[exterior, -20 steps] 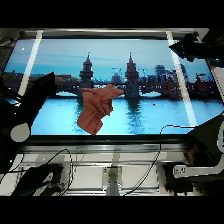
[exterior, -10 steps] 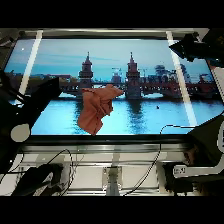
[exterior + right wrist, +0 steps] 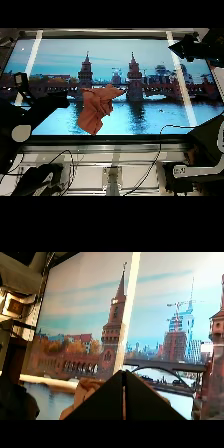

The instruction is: Fold the clothes and pants, and hang the long-sleeved shirts on hangers.

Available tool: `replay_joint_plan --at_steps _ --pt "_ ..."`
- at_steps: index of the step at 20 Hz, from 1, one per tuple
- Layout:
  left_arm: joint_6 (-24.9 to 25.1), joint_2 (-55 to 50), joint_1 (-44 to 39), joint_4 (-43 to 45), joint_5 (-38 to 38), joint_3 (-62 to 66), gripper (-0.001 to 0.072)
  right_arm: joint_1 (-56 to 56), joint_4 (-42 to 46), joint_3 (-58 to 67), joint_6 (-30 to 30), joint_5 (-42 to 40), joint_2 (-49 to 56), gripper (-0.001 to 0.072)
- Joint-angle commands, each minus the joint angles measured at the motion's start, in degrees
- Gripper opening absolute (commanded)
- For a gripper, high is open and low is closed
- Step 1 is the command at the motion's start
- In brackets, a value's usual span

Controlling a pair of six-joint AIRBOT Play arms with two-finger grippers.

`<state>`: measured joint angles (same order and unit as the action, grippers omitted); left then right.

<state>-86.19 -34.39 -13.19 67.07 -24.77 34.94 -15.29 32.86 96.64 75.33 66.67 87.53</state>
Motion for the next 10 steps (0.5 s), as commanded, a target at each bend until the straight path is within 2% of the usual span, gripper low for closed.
replay_joint_plan --at_steps 1,3,6,7,8,9,10 --pt "3.1 -1.9 -0.4 -0.2 -3.6 0.0 0.0019 0.0 -3.0 0.0 -0.9 9.9 0.9 0.0006" --pt "3.1 -5.7 -2.1 -0.2 -3.4 0.0 0.0019 0.4 -7.3 -0.2 -3.6 17.4 2.5 0.0006" --pt "3.1 -10.8 -4.2 -0.3 0.1 0.0 0.0020 2.7 -7.6 -0.2 -3.9 22.2 4.6 0.0007" --pt "3.1 -12.0 -4.6 -0.3 1.6 0.0 0.0043 3.6 -7.6 -0.2 -3.8 24.6 5.6 0.0006" --pt "3.1 -12.7 -5.0 -0.2 2.5 0.0 0.0168 4.5 -7.6 -0.2 -3.8 27.1 6.9 0.0007" --pt "3.1 -13.4 -5.6 -0.2 2.8 0.0 0.0335 5.5 -7.5 -0.2 -3.8 28.9 8.3 0.0008" --pt "3.1 -13.9 -6.3 -0.2 2.8 0.0 0.0411 6.5 -7.0 -0.2 -3.7 28.8 9.7 0.0010"
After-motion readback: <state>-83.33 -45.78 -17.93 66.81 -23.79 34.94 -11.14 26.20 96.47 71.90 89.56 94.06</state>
